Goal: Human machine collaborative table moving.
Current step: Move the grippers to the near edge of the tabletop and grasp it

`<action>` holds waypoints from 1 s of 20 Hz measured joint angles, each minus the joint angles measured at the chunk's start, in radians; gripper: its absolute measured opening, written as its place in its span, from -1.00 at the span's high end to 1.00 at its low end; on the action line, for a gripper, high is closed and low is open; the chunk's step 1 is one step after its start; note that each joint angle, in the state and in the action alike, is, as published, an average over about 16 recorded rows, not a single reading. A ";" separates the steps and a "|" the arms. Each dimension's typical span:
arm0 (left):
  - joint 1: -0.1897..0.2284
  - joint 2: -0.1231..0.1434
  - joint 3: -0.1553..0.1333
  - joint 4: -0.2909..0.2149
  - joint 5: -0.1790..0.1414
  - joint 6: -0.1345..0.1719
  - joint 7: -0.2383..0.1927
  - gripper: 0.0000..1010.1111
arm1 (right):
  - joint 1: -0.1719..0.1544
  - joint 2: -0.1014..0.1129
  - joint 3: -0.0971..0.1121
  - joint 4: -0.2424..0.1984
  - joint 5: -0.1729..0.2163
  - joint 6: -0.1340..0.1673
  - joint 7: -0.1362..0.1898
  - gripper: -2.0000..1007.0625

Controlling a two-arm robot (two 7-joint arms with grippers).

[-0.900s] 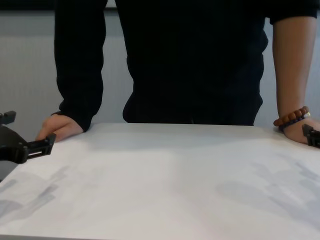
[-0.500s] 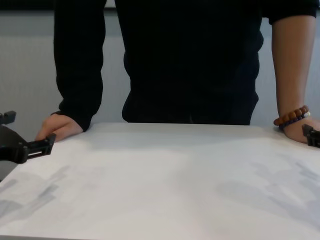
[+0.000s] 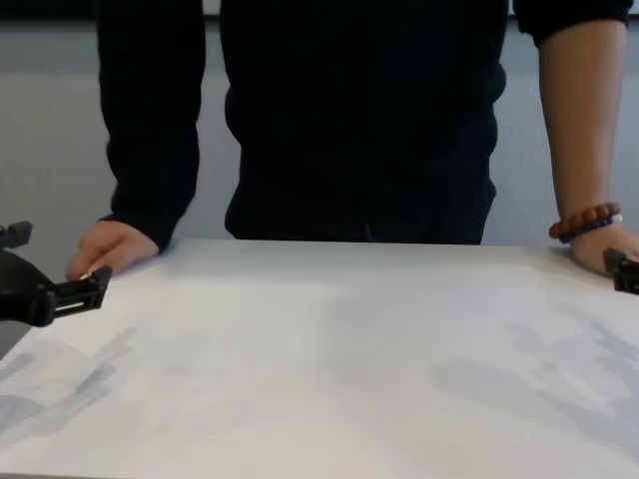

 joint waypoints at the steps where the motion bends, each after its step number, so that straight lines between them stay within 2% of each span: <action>1: 0.000 0.000 0.000 0.000 0.000 0.000 0.000 -0.98 | 0.000 0.000 0.000 0.000 0.000 0.000 0.000 -0.99; 20: 0.000 0.000 0.000 0.000 0.000 0.000 0.000 -0.98 | 0.000 0.000 0.000 0.000 0.000 0.000 -0.001 -0.99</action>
